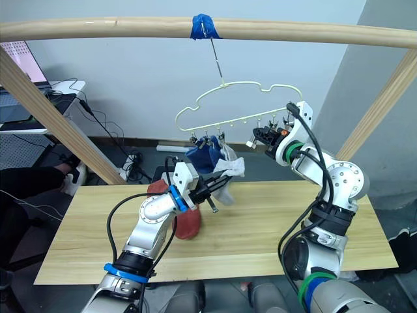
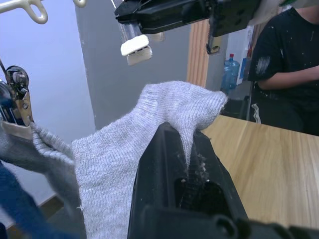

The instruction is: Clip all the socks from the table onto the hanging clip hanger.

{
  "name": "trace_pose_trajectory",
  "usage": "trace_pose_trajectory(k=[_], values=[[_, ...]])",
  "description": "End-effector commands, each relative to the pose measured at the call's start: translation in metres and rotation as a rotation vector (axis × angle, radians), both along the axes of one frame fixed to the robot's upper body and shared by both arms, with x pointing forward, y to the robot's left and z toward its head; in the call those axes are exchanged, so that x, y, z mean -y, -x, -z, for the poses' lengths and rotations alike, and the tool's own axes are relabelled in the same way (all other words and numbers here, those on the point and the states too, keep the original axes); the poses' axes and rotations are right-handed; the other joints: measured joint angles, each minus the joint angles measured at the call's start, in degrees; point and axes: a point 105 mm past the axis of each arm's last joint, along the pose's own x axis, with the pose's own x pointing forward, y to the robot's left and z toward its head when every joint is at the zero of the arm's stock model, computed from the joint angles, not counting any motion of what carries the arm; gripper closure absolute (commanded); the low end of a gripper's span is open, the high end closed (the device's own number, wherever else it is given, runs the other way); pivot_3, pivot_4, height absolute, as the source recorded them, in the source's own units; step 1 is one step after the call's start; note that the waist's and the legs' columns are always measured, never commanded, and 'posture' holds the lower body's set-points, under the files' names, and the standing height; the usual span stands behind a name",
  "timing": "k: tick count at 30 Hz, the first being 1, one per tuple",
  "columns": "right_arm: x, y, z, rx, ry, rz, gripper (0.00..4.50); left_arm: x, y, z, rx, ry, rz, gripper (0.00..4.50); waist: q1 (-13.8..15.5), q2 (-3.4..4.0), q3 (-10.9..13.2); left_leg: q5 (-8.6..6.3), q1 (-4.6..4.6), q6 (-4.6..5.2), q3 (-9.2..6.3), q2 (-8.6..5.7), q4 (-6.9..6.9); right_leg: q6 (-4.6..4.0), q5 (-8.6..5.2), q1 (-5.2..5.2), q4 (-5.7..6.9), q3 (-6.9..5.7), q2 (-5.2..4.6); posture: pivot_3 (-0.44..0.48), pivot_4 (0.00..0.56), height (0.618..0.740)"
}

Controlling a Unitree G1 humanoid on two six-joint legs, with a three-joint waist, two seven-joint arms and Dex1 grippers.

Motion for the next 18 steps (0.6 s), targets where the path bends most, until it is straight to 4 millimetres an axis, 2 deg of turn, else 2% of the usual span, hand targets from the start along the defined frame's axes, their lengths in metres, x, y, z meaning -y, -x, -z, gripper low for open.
trace_pose_trajectory(k=[1,8,18], values=[[-0.002,0.006,-0.006,-0.011,-0.039,-0.029,4.44,0.004,-0.001,-0.017,0.074,0.027,-0.006,4.49,0.00,0.00,0.00,0.00,-0.01,0.00,0.00,0.00,-0.03,-0.01,0.00,0.00,-0.03,0.00,0.00,-0.055,0.185,0.740],[-0.008,0.010,-0.006,-0.042,-0.057,-0.050,4.44,0.009,-0.008,-0.025,0.098,0.055,-0.020,4.49,0.00,0.00,-0.01,0.00,-0.01,0.01,0.02,0.00,-0.44,-0.05,0.03,0.00,-0.40,-0.01,0.00,-0.056,0.182,0.740],[-0.011,0.011,-0.006,-0.046,-0.067,-0.049,4.44,0.011,-0.008,-0.027,0.106,0.065,-0.012,4.49,-0.03,0.00,0.00,0.00,-0.01,0.01,0.03,0.01,-0.73,-0.09,0.05,-0.05,-0.55,-0.03,-0.01,-0.061,0.183,0.740]])
